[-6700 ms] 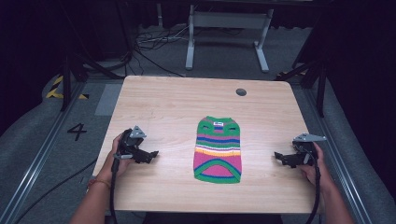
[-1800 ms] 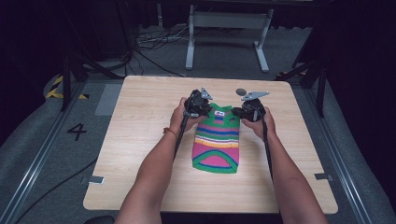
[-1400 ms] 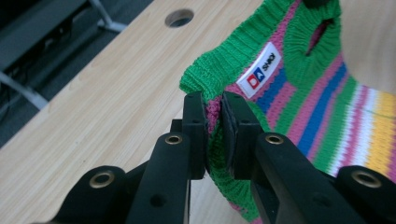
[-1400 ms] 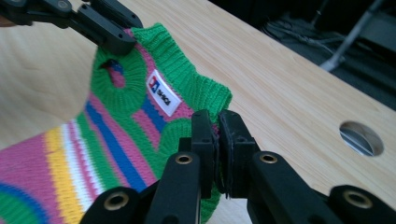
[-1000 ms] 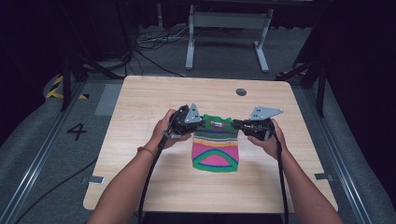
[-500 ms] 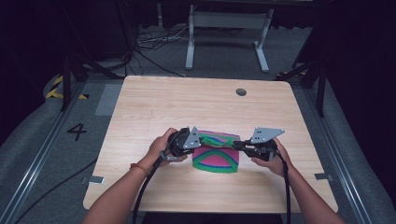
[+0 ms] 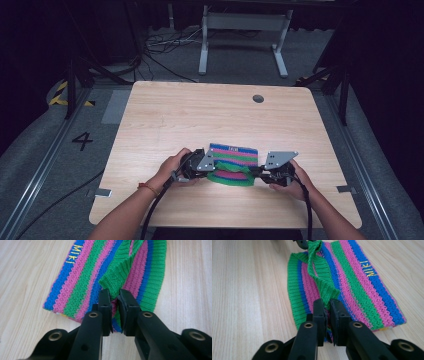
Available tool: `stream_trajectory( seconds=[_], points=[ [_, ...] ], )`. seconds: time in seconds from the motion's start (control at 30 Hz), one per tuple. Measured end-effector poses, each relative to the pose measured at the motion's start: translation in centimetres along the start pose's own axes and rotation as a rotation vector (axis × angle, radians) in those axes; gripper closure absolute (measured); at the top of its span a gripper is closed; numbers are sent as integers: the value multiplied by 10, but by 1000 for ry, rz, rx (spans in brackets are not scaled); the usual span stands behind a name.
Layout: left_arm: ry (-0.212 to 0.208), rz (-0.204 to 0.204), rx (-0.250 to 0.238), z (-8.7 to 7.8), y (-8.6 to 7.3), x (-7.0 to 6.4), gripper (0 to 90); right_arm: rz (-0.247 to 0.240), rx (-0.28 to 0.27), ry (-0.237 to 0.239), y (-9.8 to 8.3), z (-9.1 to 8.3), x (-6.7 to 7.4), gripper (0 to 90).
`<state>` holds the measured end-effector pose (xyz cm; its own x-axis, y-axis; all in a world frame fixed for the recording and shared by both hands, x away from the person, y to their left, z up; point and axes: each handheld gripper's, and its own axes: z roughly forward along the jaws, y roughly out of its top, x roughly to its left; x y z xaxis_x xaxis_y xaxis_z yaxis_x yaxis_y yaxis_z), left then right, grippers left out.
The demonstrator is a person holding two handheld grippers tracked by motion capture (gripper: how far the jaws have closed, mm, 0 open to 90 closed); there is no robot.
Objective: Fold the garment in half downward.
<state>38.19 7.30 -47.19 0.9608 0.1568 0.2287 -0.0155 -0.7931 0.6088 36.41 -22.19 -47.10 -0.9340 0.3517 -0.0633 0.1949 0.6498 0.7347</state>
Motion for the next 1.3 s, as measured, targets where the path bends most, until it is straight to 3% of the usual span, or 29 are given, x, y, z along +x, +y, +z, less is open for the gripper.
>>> stream_trajectory(
  seconds=[0.17,0.3,0.4,0.5,0.53,0.73,0.83,0.93,0.97,1.07,1.2,1.3],
  points=[
    [-10,-8,1,-3,-4,-4,773,-1,5,21,-3,-2,6,838],
    [-14,-43,-2,-9,-7,-5,650,4,-5,14,-3,-6,10,838],
    [-7,-89,-53,-16,-7,-2,590,6,-15,5,0,-8,13,820],
    [-28,-111,-96,-16,-4,-1,611,17,-18,-7,4,-6,16,758],
    [-36,-120,-87,-14,-3,-2,612,24,-17,-11,6,-3,18,759],
    [-102,-85,-4,10,-1,-8,613,27,37,-26,6,15,21,673],
    [-88,-114,-29,12,-6,-8,695,45,66,-47,-1,23,20,705],
    [-77,-93,-37,11,-7,-9,816,32,64,-69,-2,20,20,840],
    [-77,-93,-37,11,-7,-9,850,32,64,-69,-2,20,20,840],
    [-63,-62,-36,7,-2,-12,860,13,59,-85,0,16,22,888],
    [-58,-58,-65,-2,1,-14,859,2,34,-90,4,8,23,889],
    [-79,-40,-55,-4,1,-18,853,-2,25,-85,6,-1,24,889]
  ],
)
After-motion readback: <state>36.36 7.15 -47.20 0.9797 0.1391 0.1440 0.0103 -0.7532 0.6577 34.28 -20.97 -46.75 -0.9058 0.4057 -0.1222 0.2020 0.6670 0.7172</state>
